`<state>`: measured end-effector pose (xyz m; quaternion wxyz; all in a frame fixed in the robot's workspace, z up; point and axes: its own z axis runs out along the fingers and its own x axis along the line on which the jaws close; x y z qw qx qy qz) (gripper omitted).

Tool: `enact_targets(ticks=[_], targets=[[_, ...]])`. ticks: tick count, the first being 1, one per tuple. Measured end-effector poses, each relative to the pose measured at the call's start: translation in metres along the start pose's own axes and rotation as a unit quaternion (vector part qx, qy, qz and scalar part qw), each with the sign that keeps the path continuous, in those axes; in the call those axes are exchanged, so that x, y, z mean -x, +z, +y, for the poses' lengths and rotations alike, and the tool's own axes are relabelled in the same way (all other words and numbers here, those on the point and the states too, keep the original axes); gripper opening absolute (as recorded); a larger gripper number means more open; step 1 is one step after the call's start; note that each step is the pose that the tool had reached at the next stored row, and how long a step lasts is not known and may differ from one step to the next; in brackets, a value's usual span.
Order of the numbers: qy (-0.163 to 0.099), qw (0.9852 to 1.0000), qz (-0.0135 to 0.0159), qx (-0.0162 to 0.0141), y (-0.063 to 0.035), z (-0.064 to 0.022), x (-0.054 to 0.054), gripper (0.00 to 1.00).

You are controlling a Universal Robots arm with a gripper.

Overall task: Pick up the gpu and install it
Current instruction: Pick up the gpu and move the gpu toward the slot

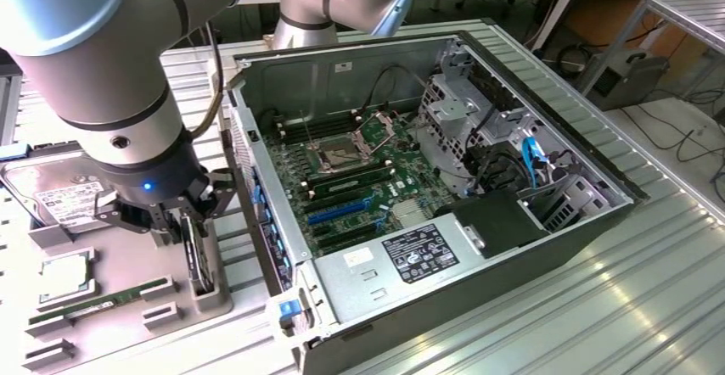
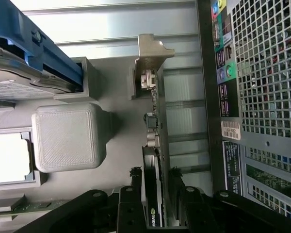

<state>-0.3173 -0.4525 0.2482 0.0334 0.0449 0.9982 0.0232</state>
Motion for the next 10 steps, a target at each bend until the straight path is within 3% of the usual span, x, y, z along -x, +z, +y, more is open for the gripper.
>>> enact_targets(ticks=[10], targets=[[0.005, 1.0, -0.0002, 0.0004, 0.0033, -0.0002, -0.0019, 0.36]])
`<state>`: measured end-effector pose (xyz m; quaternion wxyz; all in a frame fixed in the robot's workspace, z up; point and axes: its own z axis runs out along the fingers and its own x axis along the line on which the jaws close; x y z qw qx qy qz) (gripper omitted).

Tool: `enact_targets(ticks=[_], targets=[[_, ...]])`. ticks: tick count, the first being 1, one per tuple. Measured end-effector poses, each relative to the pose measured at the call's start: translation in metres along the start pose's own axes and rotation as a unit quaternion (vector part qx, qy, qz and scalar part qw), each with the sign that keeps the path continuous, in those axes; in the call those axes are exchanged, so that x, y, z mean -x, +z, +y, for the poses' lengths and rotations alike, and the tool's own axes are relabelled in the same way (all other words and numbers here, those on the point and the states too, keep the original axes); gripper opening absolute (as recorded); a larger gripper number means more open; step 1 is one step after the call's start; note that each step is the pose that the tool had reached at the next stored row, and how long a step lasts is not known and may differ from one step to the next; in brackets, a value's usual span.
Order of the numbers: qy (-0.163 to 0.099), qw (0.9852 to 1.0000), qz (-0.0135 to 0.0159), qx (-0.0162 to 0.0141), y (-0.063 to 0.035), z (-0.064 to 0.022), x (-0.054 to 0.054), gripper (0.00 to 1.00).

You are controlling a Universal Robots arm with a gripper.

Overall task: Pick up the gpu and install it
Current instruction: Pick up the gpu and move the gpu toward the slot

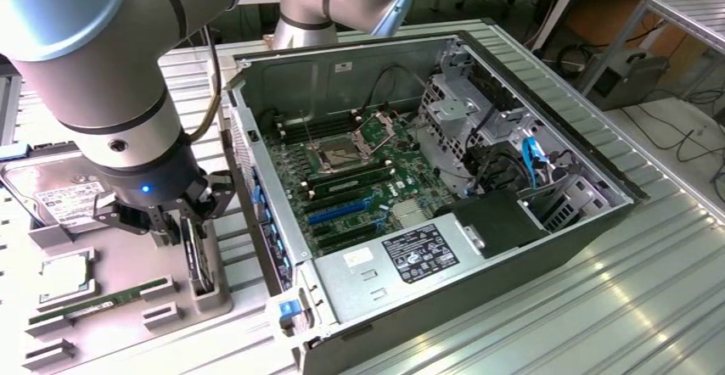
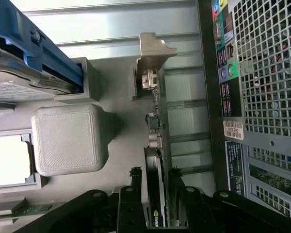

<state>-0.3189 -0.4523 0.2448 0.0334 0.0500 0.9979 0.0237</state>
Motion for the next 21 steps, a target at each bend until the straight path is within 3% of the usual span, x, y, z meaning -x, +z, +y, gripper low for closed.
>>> enact_targets(ticks=[5, 6, 12, 21], targets=[[0.0, 1.0, 0.0002, 0.0, 0.0015, -0.0001, -0.0001, 0.35], [0.0, 1.0, 0.0002, 0.0, 0.0015, -0.0001, -0.0001, 0.27], [-0.003, 1.0, 0.0005, 0.0002, 0.0017, -0.0001, -0.0002, 0.27], [-0.04, 0.9992, 0.0073, 0.0024, 0.0019, 0.0001, 0.0021, 0.26]])
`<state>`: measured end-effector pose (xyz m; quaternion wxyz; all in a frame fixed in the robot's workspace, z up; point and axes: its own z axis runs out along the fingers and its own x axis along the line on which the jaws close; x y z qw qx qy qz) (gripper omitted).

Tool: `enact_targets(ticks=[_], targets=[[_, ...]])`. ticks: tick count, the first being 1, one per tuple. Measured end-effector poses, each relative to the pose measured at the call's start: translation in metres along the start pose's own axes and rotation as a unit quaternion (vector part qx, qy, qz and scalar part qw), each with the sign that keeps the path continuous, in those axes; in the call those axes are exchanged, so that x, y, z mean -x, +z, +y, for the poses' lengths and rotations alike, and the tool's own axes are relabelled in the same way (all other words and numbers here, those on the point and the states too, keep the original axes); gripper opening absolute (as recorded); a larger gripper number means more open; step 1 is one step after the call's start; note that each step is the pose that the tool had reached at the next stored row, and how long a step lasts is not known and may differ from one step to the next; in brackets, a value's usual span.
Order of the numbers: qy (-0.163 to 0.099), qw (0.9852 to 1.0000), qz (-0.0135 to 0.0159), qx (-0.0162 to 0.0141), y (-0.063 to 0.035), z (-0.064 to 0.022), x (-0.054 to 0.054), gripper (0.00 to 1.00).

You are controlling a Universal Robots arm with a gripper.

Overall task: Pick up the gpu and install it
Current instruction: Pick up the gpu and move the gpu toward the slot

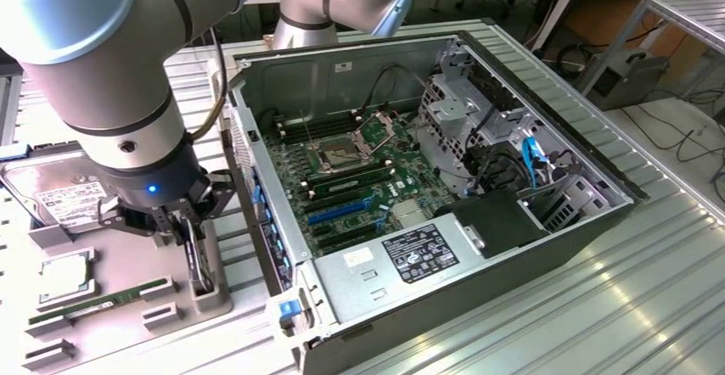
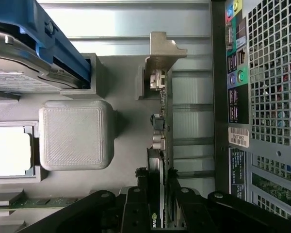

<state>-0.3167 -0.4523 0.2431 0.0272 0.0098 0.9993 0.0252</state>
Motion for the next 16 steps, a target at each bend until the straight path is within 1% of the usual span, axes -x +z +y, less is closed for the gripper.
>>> enact_targets(ticks=[3, 5, 12, 14, 16], targets=[[-0.006, 1.0, 0.0016, 0.0018, 0.0001, 0.0, 0.0024, 0.26], [-0.007, 1.0, 0.0022, 0.0033, 0.0001, 0.0, 0.0033, 0.26], [-0.007, 1.0, 0.0021, 0.0035, -0.0001, 0.0001, 0.0035, 0.26], [-0.007, 1.0, 0.0022, 0.0037, -0.002, 0.0002, 0.0036, 0.26], [-0.008, 1.0, 0.0022, 0.0051, -0.0064, 0.0004, 0.0038, 0.26]])
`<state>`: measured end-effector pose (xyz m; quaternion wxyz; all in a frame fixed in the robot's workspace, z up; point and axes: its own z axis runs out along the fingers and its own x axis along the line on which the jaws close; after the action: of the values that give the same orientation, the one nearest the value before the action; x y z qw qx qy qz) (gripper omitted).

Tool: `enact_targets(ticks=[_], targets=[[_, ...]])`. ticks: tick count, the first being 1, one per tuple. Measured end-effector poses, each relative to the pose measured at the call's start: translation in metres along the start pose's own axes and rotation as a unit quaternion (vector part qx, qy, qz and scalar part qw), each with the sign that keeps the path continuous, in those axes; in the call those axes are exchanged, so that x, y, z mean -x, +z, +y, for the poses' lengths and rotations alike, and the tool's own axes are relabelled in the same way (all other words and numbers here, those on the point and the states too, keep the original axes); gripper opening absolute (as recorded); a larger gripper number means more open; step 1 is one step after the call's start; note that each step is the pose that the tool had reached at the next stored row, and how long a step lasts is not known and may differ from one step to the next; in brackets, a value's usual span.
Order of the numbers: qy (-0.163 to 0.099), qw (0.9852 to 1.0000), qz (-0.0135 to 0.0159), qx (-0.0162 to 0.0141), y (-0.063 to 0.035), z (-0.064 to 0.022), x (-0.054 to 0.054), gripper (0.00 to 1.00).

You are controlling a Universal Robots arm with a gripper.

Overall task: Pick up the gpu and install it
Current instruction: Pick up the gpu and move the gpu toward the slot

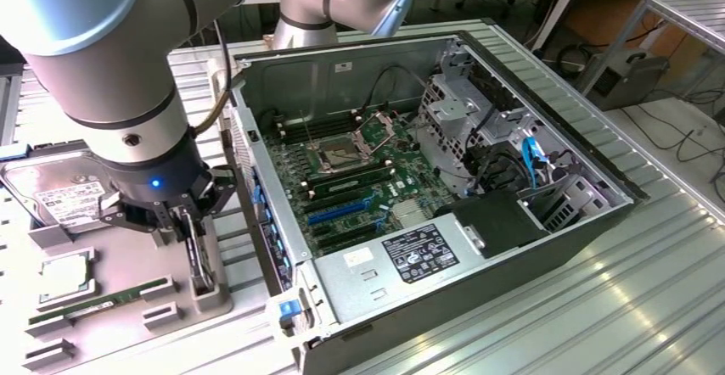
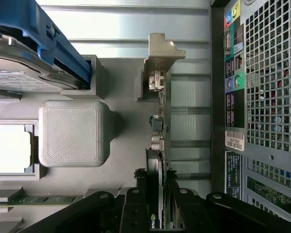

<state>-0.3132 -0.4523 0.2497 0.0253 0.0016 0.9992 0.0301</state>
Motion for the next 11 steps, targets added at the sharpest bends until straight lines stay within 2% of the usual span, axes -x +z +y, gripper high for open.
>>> enact_targets(ticks=[4, 9, 11], targets=[[-0.001, 1.0, 0.0, 0.0024, -0.0094, 0.0006, 0.0, 0.26], [-0.001, 1.0, 0.0, 0.0035, -0.0269, 0.0016, 0.001, 0.26], [-0.001, 1.0, 0.0001, 0.0037, -0.0369, 0.002, 0.002, 0.26]])
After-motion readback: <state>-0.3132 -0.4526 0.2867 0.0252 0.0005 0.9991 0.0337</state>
